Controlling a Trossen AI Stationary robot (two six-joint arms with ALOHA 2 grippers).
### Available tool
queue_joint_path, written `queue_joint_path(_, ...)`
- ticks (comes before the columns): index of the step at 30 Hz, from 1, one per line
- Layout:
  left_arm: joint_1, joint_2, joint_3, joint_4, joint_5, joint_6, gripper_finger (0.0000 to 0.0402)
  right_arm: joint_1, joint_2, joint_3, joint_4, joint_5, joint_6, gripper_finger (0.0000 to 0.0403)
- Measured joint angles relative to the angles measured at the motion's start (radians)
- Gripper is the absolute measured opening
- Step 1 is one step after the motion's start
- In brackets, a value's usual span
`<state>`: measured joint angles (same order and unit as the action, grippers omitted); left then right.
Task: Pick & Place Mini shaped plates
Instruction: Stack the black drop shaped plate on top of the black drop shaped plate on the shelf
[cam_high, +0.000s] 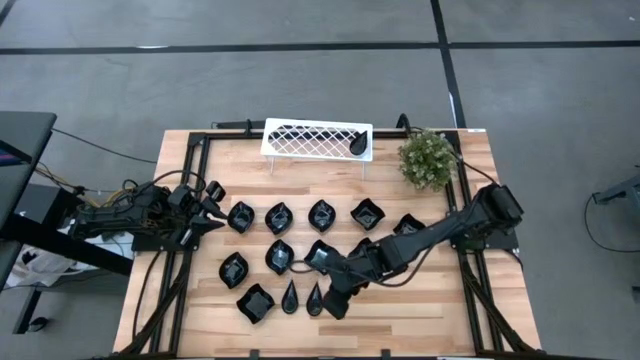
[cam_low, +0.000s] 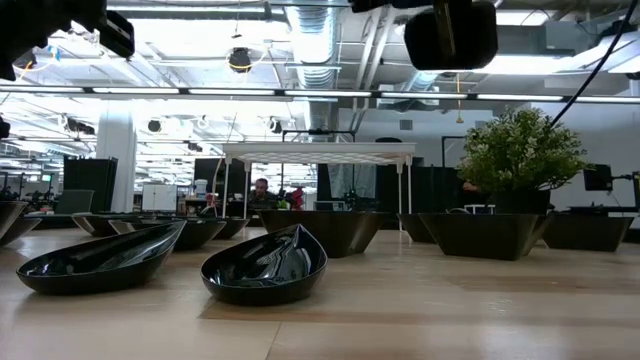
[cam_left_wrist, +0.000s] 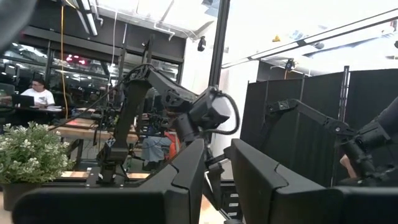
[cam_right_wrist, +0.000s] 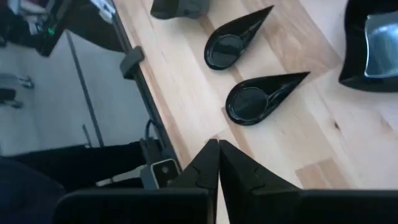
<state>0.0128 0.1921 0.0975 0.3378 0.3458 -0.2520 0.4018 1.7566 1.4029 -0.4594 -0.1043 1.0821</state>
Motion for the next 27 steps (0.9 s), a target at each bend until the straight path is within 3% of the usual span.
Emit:
queue_joint_path(9, 0.0, 0.0, 0.0, 0.0, 0.0, 0.0, 0.0082, 0.002, 0.04, -0.034, 0.048, 0.009, 0.204, 0.0094)
queue_joint_path(12, 0.0, 0.0, 0.0, 0.0, 0.0, 0.0, 0.0082, 0.0, 0.098, -0.033, 0.152, -0.001, 0.233, 0.0112)
queue_joint_path(18, 0.0, 0.008, 0.0, 0.0, 0.0, 0.0, 0.0082, -0.024, 0.177, -0.033, 0.206, -0.007, 0.283, 0.0122)
queue_joint_path(27, 0.0, 0.009, 0.0, 0.0, 0.0, 0.0, 0.0082, -0.031, 0.195, -0.032, 0.196, -0.052, 0.3, 0.0118)
